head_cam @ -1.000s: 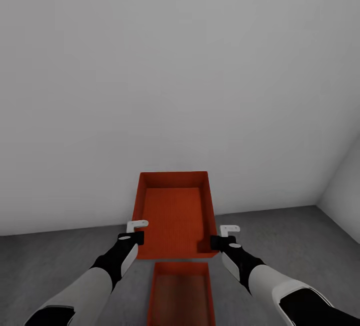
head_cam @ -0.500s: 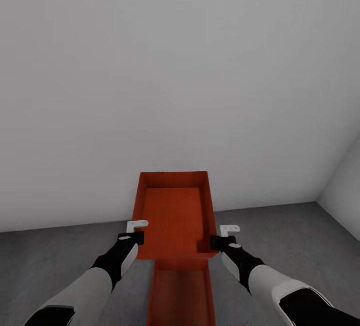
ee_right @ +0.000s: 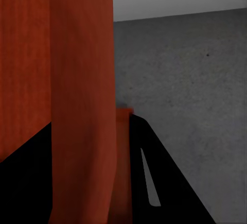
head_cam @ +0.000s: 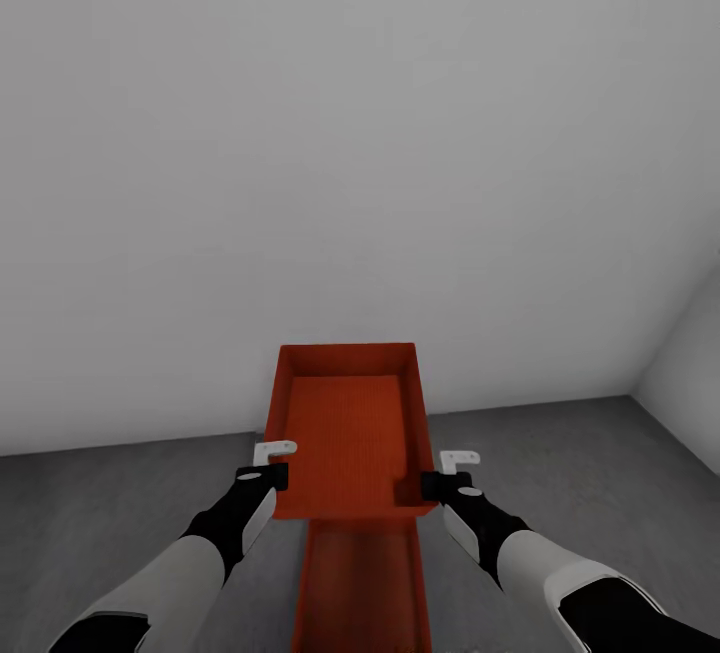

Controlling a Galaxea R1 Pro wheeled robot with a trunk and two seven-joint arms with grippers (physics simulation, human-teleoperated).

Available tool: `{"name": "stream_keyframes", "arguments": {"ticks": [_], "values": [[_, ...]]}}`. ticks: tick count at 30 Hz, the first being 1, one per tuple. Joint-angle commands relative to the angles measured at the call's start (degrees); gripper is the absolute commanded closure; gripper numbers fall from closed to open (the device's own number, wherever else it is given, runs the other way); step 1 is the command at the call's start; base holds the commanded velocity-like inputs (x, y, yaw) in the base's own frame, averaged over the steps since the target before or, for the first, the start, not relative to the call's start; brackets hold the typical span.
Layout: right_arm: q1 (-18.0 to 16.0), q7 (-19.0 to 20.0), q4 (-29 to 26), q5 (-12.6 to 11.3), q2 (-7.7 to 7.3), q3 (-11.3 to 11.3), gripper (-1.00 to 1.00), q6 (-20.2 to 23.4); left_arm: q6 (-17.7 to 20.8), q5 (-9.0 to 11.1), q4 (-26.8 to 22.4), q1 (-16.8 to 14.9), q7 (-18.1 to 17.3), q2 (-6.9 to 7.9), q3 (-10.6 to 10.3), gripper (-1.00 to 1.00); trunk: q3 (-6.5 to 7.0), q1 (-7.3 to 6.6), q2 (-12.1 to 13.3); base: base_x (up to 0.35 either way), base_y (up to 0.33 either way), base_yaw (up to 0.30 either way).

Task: Move the two storage containers from the living room to the garage. In the garage, place one container on the floor and stack the other container on top of it (either order is fine).

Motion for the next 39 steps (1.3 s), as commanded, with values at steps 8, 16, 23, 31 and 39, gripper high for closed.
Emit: {"name": "stream_keyframes", "arguments": {"ticks": [8, 16, 23, 31, 39], "values": [[-0.03, -1.89, 0.24, -0.61, -1.13, -1.88, 1.00, -0.18, 0.49, -1.50, -0.43, -0.06, 2.41, -0.04, 1.17, 1.00, -0.83, 0.00, -0.10, -0.259, 0.000, 0.000], [-0.03, -1.87, 0.24, -0.61, -1.20, -1.88, 1.00, -0.18, 0.49, -1.50, -0.43, -0.06, 2.38, -0.03, 1.17, 1.00, -1.56, 0.00, -0.10, -0.259, 0.000, 0.000], [-0.03, -1.86, 0.24, -0.61, -1.14, -1.88, 1.00, -0.18, 0.49, -1.50, -0.35, -0.06, 2.34, 0.00, 1.17, 1.00, -2.19, 0.00, -0.10, -0.233, 0.000, 0.000], [-0.03, -1.87, 0.24, -0.61, -1.15, -1.88, 1.00, -0.18, 0.49, -1.49, -0.35, -0.06, 2.35, 0.01, 1.17, 1.00, -2.92, 0.00, -0.10, -0.199, 0.000, 0.000], [-0.03, -1.85, 0.24, -0.61, -1.13, -1.88, 1.00, -0.18, 0.49, -1.42, -0.35, -0.06, 2.33, 0.01, 1.17, 1.00, -3.65, 0.00, -0.10, -0.080, 0.000, 0.000]]}}
